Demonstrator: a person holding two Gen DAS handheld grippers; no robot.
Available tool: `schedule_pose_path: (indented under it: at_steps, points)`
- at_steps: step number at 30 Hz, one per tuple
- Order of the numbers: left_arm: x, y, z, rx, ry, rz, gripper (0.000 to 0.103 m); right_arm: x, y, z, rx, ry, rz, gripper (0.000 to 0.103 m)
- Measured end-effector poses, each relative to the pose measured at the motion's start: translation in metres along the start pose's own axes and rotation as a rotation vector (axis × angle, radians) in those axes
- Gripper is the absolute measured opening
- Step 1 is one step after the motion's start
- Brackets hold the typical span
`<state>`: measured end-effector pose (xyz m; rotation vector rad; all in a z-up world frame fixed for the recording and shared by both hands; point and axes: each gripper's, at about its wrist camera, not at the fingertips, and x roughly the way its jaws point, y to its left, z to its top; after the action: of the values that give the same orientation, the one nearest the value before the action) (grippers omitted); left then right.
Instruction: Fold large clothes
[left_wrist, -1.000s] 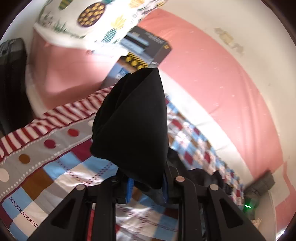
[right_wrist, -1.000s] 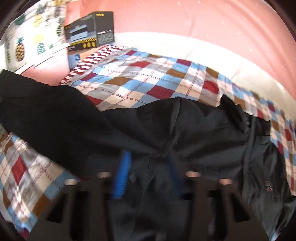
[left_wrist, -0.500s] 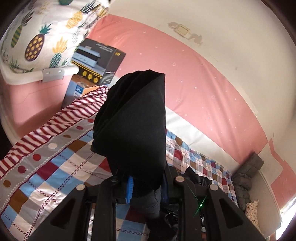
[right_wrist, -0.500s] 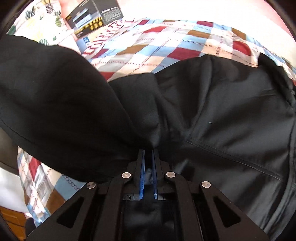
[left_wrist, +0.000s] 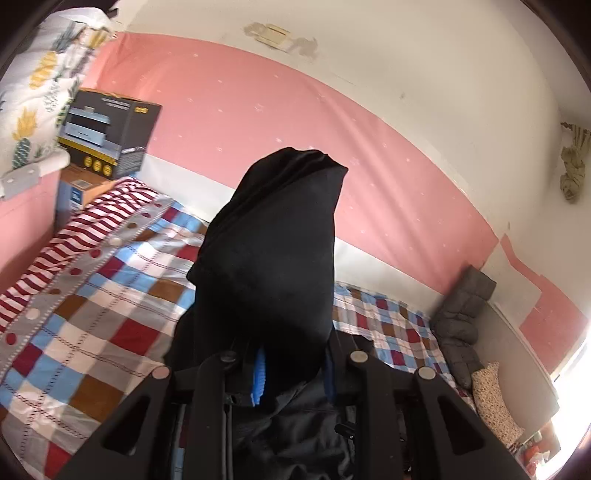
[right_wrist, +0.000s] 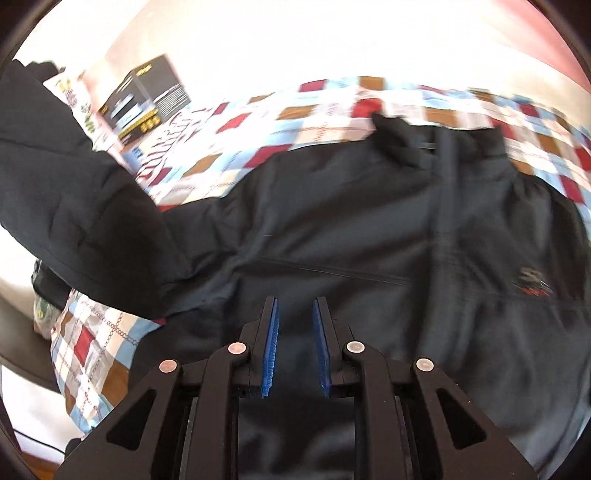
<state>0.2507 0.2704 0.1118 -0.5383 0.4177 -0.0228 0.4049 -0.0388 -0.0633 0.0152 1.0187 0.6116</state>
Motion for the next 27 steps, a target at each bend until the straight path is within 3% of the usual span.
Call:
schedule_pose_path:
  at_steps: [8, 14, 20, 25, 26, 27]
  points:
    - [0.063, -0.065, -0.024, 0.044, 0.103, -0.072, 0.024, -0.042, -0.058, -0.019, 0.109, -0.060, -0.042, 0.019]
    - [0.125, -0.108, -0.061, 0.066, 0.204, -0.115, 0.023, -0.062, -0.101, -0.039, 0.175, -0.085, -0.078, 0.019]
    - [0.194, -0.137, -0.125, 0.077, 0.353, -0.147, 0.023, -0.073, -0.145, -0.056, 0.240, -0.092, -0.106, 0.019]
    - [0.237, -0.153, -0.183, 0.125, 0.465, -0.125, 0.023, -0.081, -0.170, -0.062, 0.279, -0.103, -0.112, 0.020]
    - [0.244, -0.154, -0.194, 0.136, 0.486, -0.109, 0.023, -0.082, -0.174, -0.063, 0.285, -0.109, -0.109, 0.022]
    - [0.249, -0.156, -0.203, 0.148, 0.502, -0.101, 0.023, -0.083, -0.177, -0.063, 0.288, -0.116, -0.108, 0.031]
